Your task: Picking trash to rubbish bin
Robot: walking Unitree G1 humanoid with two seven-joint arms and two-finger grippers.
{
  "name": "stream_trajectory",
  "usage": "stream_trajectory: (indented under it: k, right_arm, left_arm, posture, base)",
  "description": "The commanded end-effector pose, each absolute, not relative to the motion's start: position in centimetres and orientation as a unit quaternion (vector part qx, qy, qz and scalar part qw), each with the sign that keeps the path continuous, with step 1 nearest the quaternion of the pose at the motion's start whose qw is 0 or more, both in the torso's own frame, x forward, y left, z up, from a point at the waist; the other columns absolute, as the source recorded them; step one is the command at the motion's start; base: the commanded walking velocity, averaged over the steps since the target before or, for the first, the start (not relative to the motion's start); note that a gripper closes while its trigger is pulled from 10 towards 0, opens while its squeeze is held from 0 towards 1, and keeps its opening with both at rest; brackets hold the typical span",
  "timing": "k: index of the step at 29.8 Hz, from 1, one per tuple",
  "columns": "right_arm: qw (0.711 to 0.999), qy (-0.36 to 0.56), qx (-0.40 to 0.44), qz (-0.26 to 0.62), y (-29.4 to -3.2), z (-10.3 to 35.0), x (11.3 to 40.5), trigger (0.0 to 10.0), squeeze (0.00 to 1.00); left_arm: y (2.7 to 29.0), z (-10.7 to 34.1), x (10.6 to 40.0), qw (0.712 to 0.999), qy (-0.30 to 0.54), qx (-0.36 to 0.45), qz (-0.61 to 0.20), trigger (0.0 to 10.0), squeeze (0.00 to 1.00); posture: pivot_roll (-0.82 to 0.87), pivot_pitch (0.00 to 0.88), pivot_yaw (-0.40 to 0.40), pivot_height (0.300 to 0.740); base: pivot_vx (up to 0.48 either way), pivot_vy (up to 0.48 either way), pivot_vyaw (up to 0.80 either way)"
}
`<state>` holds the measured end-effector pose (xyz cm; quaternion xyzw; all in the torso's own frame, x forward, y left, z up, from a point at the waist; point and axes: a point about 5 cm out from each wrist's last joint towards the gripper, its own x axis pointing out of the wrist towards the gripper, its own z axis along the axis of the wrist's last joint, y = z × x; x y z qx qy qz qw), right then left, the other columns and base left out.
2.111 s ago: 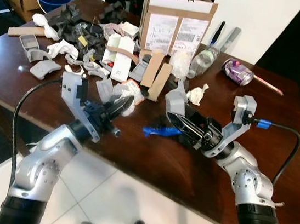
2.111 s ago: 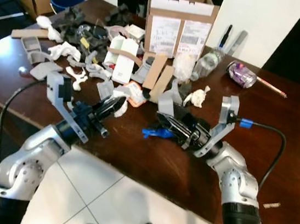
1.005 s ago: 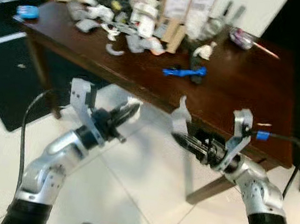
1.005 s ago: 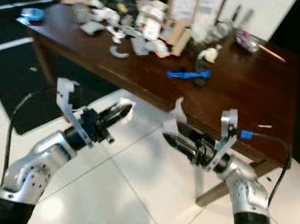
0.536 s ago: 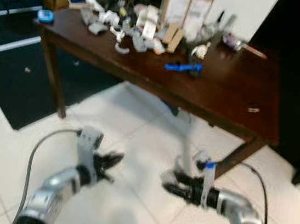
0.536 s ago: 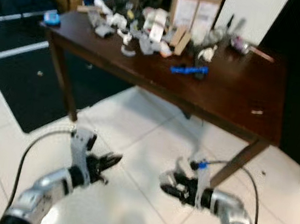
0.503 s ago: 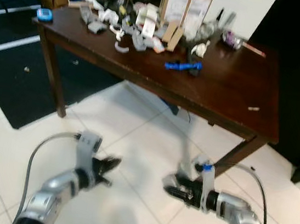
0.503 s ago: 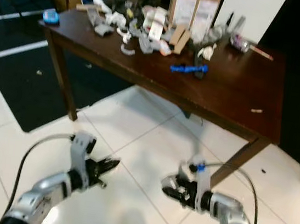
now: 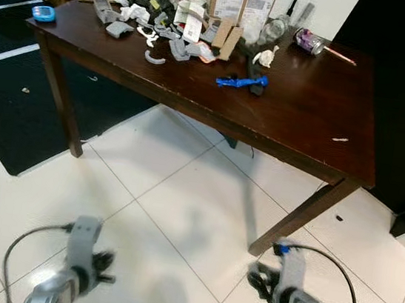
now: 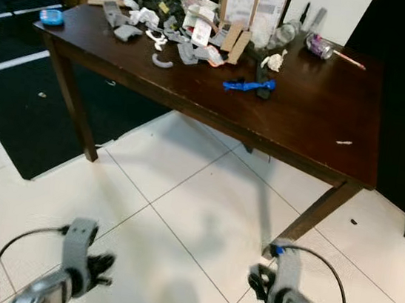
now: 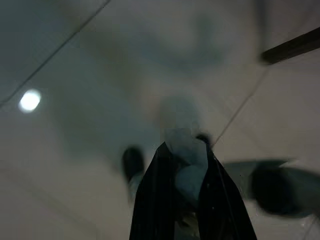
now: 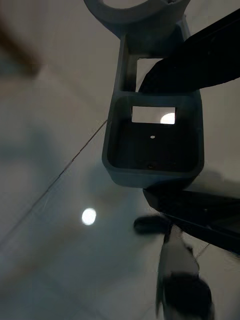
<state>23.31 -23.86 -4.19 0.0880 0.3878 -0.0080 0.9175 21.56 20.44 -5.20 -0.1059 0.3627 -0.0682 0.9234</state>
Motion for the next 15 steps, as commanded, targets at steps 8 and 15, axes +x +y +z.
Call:
stream_trajectory:
  k: [8,15]
  right_arm:
    - [0.880,0.452,0.110,-0.096,-23.9,-7.1,18.9,10.0,0.00]
    - [0.874,0.474,0.084,-0.068,-22.5,-7.8,18.4,10.0,0.00]
  left_arm:
    - [21.8,-9.3,14.6,0.866,0.489,-0.092,0.050,10.0,0.00]
    - [21.9,-9.5,14.1,0.864,0.495,-0.071,0.059,10.0,0.00]
  posture:
    - [0.06,0.137,-0.051,0.740]
    - [0.10,0.086,-0.073,0.740]
  base:
    - [0.000,0.000,-0.46]
    - [0.000,0.000,-0.79]
